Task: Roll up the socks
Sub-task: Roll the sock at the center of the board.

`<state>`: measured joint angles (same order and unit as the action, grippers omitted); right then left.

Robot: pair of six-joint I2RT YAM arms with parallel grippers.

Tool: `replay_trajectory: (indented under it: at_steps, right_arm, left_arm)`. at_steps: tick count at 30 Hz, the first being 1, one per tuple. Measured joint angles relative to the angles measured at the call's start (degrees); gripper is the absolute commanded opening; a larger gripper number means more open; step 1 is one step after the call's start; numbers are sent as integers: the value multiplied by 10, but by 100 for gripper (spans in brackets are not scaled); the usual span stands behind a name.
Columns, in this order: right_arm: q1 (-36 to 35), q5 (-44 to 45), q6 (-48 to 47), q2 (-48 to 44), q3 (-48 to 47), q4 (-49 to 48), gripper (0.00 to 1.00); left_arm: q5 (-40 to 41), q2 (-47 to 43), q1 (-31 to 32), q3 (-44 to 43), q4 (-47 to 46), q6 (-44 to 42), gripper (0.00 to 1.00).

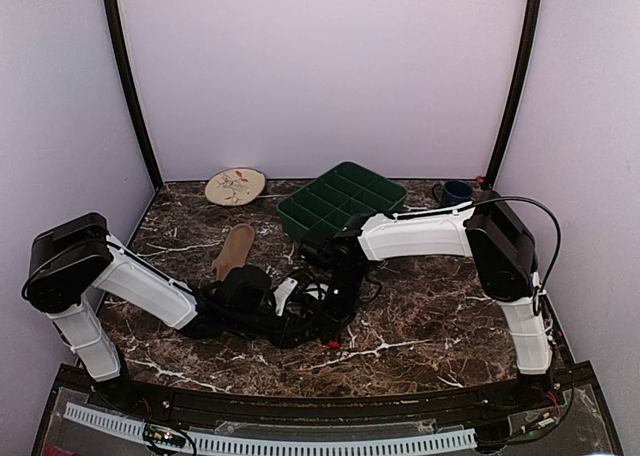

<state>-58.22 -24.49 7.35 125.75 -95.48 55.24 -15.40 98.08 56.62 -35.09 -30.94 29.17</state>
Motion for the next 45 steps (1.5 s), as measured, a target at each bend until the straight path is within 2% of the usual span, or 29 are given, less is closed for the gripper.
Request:
replay_trajectory:
  at_steps: [2, 7, 8, 17, 21, 23, 28, 45]
  right_arm:
    - [0, -6, 3, -1, 3, -4, 8]
    - [1, -23, 10, -1, 7, -10, 8]
    - [1, -25, 11, -1, 8, -11, 8]
    - [1, -28, 17, -1, 8, -14, 11]
    - [1, -29, 24, -1, 9, -15, 17]
    - [1, -29, 31, -2, 10, -17, 23]
    - [3, -26, 50, -16, 29, -36, 28]
    - [23, 37, 73, -66, 108, -112, 31]
  left_arm:
    - [1, 1, 2, 5, -8, 6, 26]
    - [14, 8, 2, 11, -22, 24, 2]
    - [15, 10, 2, 11, -26, 26, 0]
    - [15, 15, 2, 16, -43, 37, 0]
    - [14, 15, 2, 21, -49, 42, 0]
    - [13, 15, 2, 23, -50, 44, 0]
    - [16, 4, 3, 28, -38, 50, 0]
    - [53, -61, 8, 44, 66, 77, 0]
